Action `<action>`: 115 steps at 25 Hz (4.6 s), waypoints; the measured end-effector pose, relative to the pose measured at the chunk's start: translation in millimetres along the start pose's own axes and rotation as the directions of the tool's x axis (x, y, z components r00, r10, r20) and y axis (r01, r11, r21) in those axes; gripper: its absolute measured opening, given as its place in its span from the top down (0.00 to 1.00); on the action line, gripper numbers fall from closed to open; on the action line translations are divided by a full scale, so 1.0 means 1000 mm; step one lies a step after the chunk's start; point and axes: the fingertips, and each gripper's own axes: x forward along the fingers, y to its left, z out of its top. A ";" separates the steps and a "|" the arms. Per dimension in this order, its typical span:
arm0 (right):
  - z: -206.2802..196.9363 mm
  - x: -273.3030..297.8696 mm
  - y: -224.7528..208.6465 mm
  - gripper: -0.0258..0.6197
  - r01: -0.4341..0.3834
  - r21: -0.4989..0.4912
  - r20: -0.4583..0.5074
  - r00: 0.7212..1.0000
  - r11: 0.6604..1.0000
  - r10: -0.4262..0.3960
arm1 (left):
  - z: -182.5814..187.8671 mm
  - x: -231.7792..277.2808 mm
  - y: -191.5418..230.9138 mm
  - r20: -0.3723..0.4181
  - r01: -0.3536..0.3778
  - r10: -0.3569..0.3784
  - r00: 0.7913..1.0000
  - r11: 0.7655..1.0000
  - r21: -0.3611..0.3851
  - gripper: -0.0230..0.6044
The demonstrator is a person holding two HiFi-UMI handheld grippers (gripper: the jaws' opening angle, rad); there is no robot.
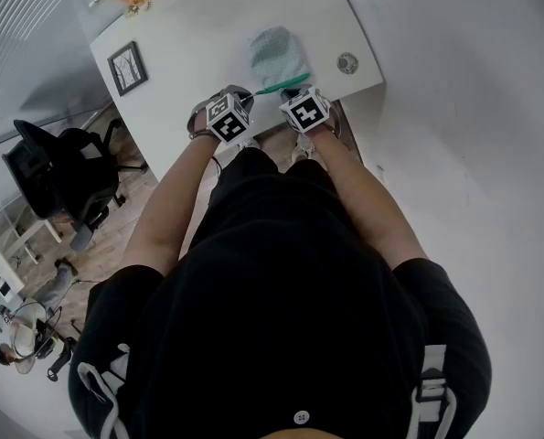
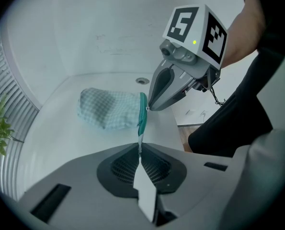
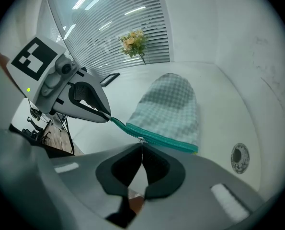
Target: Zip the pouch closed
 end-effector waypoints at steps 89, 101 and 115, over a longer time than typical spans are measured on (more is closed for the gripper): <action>0.139 -0.254 0.054 0.81 -0.061 -0.253 0.744 0.626 0.966 0.234 | 0.124 -0.247 0.003 0.786 -0.036 0.271 0.556 0.952 -0.303 0.82; 0.163 -0.299 0.072 0.91 -0.005 -0.308 0.796 0.547 0.951 0.260 | 0.159 -0.284 0.002 0.820 -0.086 0.286 0.496 0.956 -0.281 0.95; 0.176 -0.306 0.071 0.94 -0.007 -0.316 0.800 0.536 0.949 0.270 | 0.174 -0.292 0.002 0.837 -0.104 0.285 0.467 0.958 -0.268 0.95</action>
